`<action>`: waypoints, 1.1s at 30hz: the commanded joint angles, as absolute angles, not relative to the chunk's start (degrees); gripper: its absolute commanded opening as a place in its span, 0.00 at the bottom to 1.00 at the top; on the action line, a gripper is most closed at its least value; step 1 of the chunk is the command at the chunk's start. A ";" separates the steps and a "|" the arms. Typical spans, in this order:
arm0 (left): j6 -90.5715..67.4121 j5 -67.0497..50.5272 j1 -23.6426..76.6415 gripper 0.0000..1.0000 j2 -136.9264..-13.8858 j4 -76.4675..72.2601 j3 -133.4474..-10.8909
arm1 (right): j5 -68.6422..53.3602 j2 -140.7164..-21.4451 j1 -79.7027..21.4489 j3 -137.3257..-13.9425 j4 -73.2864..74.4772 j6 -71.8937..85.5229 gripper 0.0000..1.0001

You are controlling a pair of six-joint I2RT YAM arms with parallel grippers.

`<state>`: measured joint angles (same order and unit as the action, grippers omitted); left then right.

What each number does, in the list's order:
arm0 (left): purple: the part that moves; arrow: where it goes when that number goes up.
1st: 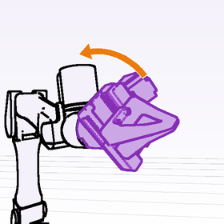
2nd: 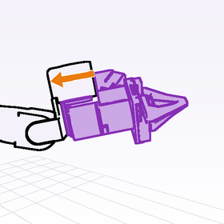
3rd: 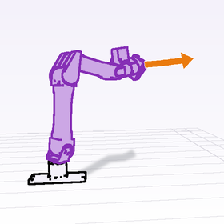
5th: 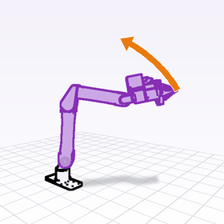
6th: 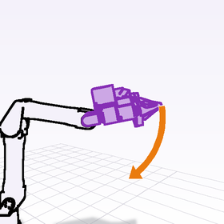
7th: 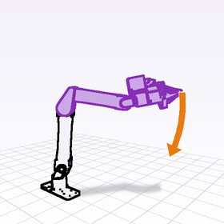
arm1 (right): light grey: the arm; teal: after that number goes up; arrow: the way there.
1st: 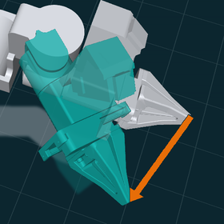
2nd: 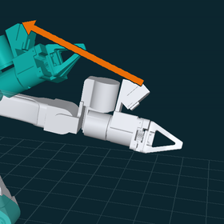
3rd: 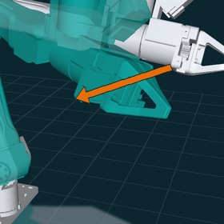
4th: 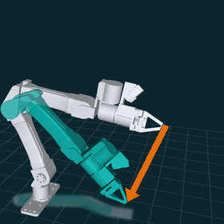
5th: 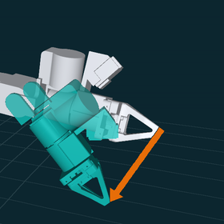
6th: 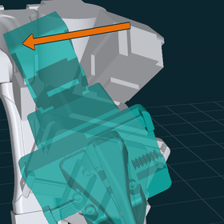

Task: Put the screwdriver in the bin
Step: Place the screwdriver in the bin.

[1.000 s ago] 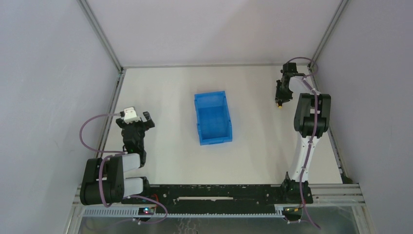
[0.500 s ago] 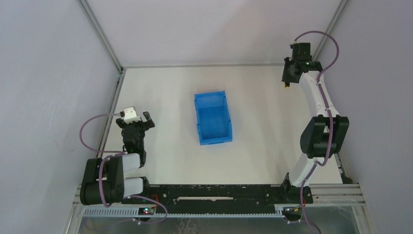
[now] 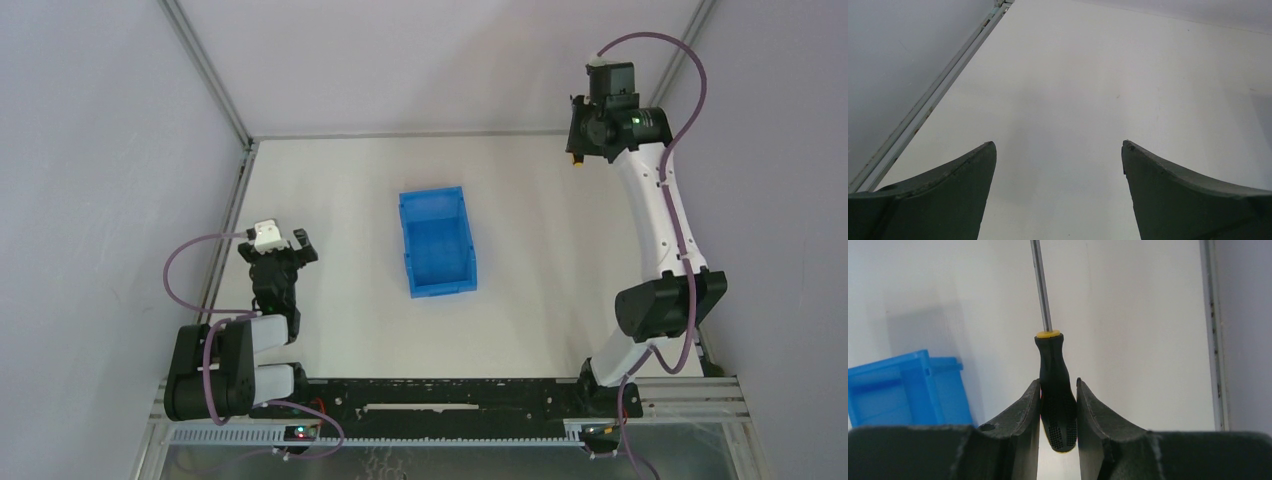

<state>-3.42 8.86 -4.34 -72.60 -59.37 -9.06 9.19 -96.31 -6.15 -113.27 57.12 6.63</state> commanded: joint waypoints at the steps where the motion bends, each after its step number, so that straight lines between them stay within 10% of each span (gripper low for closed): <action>1: -2.00 9.76 -3.96 1.00 -72.16 -61.00 -10.81 | 10.15 -94.44 -10.72 -115.45 61.41 10.82 0.15; 33: -1.99 9.76 -3.96 1.00 -72.15 -61.00 -10.83 | 17.51 -101.27 -45.46 -113.23 56.04 27.22 0.10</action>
